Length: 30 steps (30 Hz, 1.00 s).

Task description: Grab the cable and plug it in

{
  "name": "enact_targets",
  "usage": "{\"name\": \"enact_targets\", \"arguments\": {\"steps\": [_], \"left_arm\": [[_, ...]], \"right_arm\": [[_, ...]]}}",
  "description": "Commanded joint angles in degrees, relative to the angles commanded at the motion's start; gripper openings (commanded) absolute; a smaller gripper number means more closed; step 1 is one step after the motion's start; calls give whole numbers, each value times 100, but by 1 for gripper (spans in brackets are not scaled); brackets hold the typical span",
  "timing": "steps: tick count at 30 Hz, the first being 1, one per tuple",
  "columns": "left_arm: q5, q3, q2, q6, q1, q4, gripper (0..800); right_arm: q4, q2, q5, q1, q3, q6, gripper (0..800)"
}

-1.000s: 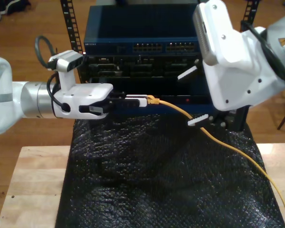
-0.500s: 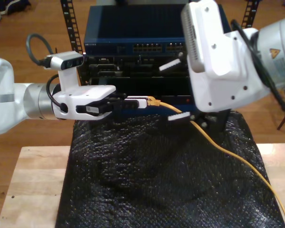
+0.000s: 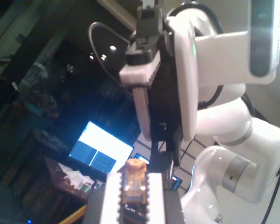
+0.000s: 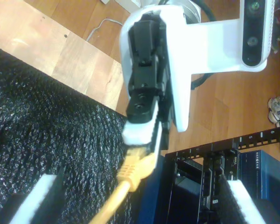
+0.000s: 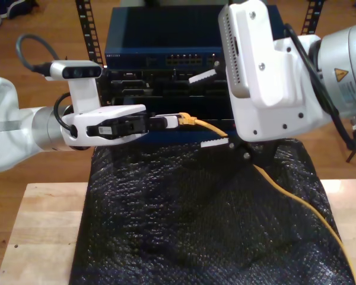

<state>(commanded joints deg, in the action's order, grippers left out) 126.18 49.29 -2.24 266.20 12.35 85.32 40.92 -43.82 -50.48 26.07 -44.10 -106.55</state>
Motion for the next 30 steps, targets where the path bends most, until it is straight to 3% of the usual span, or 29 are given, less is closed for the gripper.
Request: {"name": "enact_targets", "arguments": {"steps": [8,17,22,30], "left_arm": [[255,0,-237,158,0,18,7],[290,0,-316,193,-9,9,11],[413,0,-325,229,-9,18,14],[475,0,-325,273,-9,105,16]], "right_arm": [[-9,0,378,255,141,-18,721],[-18,53,765,580,308,-211,690],[-9,44,914,580,316,-202,538],[0,44,941,580,369,-185,474]]}}
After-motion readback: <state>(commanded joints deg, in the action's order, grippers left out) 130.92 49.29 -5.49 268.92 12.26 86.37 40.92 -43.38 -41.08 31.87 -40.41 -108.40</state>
